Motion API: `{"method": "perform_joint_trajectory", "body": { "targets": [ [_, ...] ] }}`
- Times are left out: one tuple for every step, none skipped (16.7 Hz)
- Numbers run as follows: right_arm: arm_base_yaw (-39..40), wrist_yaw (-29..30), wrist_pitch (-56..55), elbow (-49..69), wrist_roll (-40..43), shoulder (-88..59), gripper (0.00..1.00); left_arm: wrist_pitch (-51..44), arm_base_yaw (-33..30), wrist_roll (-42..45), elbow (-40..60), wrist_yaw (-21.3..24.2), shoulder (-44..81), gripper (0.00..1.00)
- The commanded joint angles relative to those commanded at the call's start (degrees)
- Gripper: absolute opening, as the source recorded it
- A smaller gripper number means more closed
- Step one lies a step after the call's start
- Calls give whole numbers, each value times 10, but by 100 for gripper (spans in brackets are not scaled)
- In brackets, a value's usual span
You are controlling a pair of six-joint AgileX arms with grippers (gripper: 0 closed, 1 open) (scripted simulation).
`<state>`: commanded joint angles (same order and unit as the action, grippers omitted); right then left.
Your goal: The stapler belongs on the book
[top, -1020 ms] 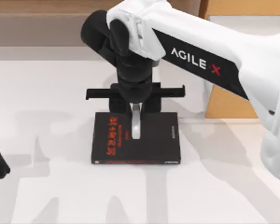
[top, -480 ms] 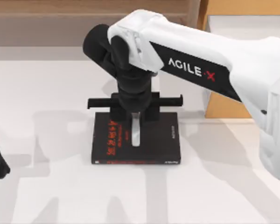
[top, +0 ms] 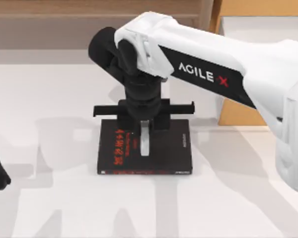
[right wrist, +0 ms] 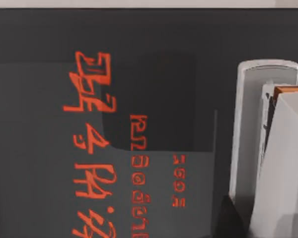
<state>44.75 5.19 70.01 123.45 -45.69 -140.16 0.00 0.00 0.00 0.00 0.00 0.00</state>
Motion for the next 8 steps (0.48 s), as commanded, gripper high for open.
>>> {"method": "perform_joint_trajectory", "body": {
  "targets": [
    [0, 0, 0, 0, 0, 0, 38, 0, 0, 0, 0, 0, 0, 100],
    [0, 0, 0, 0, 0, 0, 45, 0, 0, 0, 0, 0, 0, 100],
    [0, 0, 0, 0, 0, 0, 53, 0, 0, 0, 0, 0, 0, 100],
    [0, 0, 0, 0, 0, 0, 60, 0, 0, 0, 0, 0, 0, 100],
    [0, 0, 0, 0, 0, 0, 68, 0, 0, 0, 0, 0, 0, 100],
    [0, 0, 0, 0, 0, 0, 75, 0, 0, 0, 0, 0, 0, 100],
    [0, 0, 0, 0, 0, 0, 83, 0, 0, 0, 0, 0, 0, 100],
    [0, 0, 0, 0, 0, 0, 90, 0, 0, 0, 0, 0, 0, 100]
  ]
}}
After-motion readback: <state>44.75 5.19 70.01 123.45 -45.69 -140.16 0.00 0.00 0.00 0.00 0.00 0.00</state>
